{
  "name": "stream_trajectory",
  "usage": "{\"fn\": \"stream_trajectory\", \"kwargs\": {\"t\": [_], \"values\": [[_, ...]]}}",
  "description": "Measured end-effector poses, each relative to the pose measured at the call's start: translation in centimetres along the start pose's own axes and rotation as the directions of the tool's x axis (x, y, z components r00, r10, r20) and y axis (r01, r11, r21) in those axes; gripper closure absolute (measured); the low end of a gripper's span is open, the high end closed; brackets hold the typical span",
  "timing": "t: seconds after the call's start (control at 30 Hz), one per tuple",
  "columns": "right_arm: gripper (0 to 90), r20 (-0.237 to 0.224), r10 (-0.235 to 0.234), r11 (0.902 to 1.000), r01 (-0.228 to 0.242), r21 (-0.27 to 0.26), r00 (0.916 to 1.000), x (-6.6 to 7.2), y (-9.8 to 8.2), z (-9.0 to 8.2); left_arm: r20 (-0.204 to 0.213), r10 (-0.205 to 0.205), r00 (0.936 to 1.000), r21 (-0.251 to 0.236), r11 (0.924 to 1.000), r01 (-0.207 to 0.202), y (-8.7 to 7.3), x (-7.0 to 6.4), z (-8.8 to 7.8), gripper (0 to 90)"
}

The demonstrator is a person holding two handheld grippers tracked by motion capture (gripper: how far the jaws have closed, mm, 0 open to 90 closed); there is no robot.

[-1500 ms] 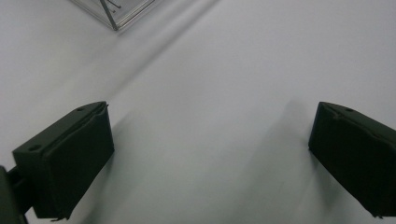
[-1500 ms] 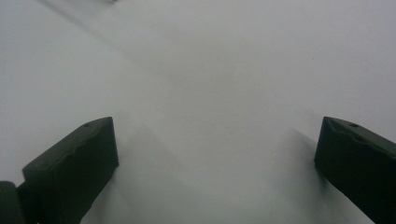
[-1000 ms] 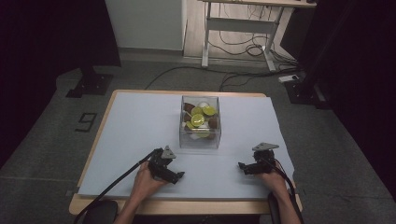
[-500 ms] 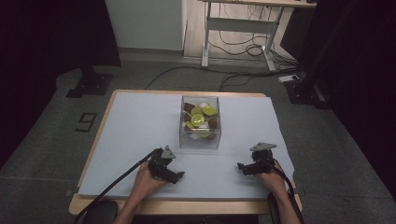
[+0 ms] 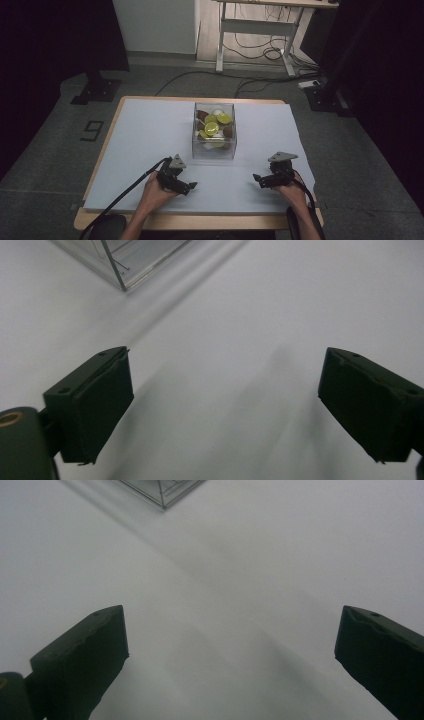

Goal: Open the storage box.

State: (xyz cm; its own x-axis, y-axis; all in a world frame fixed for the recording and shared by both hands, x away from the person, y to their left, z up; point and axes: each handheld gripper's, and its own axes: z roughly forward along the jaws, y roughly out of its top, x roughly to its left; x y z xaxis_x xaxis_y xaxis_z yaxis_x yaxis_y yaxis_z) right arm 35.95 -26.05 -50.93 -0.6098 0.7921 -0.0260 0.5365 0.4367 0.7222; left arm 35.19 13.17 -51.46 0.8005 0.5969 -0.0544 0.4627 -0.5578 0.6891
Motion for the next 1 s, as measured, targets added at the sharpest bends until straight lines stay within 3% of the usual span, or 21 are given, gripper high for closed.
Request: {"fn": "stream_trajectory", "kwargs": {"t": [0.3, 0.47, 0.57, 1.0], "values": [[0.0, -0.049, 0.013, 0.9999, -0.013, 0.003, 0.9987, 0.5, 0.6, -0.4, 0.03, -0.013, 0.9995, -0.036, 0.9993, 0.014, 0.4, 0.3, -0.8, 13.7], [0.3, -0.071, 0.023, 0.9994, -0.025, -0.024, 0.9972, 0.8, 1.1, -0.7, 0.039, -0.02, 0.9991, -0.052, 0.9984, 0.022, 1.0, 0.4, -1.2, 14.1], [1.1, -0.088, 0.027, 0.9986, -0.031, -0.043, 0.9957, 1.1, 1.5, -0.8, 0.063, -0.043, 0.9971, -0.067, 0.9966, 0.048, 1.3, 0.6, -1.3, 14.4], [1.7, -0.169, 0.009, 0.9978, -0.02, -0.064, 0.9857, 2.4, 3.0, -0.6, 0.06, -0.017, 0.9981, -0.078, 0.9967, 0.021, 3.1, 0.8, -1.2, 16.4]]}}
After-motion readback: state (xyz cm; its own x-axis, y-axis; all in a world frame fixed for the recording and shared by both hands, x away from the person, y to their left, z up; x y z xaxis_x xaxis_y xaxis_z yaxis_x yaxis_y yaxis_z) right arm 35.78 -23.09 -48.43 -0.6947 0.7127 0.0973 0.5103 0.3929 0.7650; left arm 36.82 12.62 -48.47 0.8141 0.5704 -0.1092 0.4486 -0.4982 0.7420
